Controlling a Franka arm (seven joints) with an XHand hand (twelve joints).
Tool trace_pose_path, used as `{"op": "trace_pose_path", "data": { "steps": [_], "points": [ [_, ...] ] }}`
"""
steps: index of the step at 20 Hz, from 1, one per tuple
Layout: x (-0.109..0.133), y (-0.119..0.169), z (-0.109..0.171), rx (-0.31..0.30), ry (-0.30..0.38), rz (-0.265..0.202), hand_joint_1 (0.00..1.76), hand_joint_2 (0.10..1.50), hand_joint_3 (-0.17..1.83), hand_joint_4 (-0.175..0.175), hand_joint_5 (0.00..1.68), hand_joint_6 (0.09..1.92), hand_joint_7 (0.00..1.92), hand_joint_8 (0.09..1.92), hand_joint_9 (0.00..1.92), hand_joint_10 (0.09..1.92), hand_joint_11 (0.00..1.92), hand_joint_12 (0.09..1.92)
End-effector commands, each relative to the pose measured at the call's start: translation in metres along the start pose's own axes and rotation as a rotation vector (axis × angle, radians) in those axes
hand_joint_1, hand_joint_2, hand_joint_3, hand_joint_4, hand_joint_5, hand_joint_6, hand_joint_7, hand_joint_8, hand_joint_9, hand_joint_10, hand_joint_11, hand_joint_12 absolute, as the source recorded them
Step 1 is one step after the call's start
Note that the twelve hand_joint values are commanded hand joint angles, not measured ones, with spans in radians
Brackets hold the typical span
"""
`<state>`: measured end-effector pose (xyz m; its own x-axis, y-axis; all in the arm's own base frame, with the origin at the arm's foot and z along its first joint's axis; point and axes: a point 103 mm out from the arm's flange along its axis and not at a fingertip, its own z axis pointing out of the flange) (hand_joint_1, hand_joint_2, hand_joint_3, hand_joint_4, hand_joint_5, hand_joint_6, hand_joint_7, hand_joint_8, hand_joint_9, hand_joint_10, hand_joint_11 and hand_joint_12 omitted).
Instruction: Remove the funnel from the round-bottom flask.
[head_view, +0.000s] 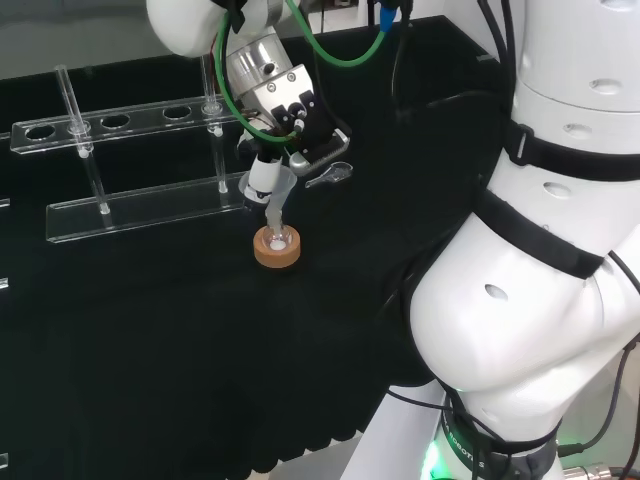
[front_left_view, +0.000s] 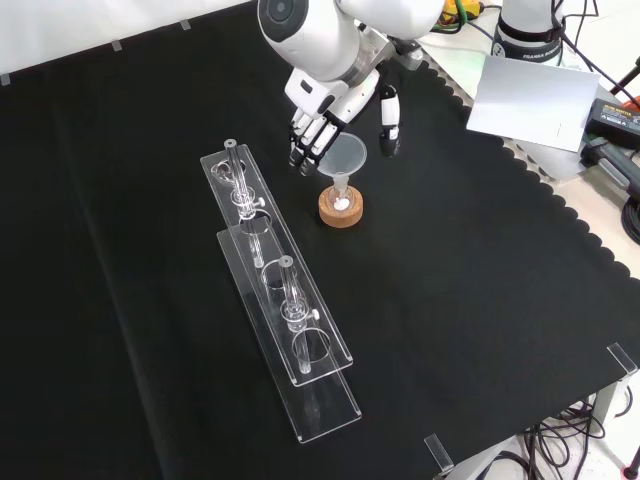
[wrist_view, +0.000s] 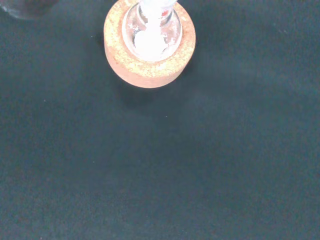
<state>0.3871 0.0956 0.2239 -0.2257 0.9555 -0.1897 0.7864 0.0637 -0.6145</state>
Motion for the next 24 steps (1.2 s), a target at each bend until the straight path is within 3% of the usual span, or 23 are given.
{"op": "trace_pose_path", "data": {
  "steps": [1, 9, 16, 18, 24],
  "points": [
    [0.002, 0.004, 0.004, 0.015, -0.002, -0.003, 0.66, 0.78, -0.08, 0.04, 0.0, 0.09, 0.0, 0.09, 0.0, 0.78, 0.23, 1.54],
    [-0.005, 0.008, 0.016, 0.003, 0.032, -0.002, 0.66, 0.78, -0.08, 0.041, 0.01, 0.09, 0.01, 0.09, 0.01, 0.81, 0.24, 1.54],
    [-0.018, 0.012, 0.024, 0.002, 0.081, -0.005, 0.71, 0.8, -0.07, 0.035, 0.08, 0.09, 0.08, 0.09, 0.19, 0.78, 0.28, 1.51],
    [-0.013, 0.013, 0.019, 0.004, 0.012, 0.006, 0.72, 0.8, -0.07, 0.033, 0.09, 0.09, 0.1, 0.09, 0.22, 0.76, 0.29, 1.51],
    [0.004, 0.015, 0.014, -0.007, -0.027, -0.002, 0.72, 0.82, -0.08, 0.028, 0.15, 0.09, 0.14, 0.17, 0.3, 0.71, 0.31, 1.49]
  ]
}}
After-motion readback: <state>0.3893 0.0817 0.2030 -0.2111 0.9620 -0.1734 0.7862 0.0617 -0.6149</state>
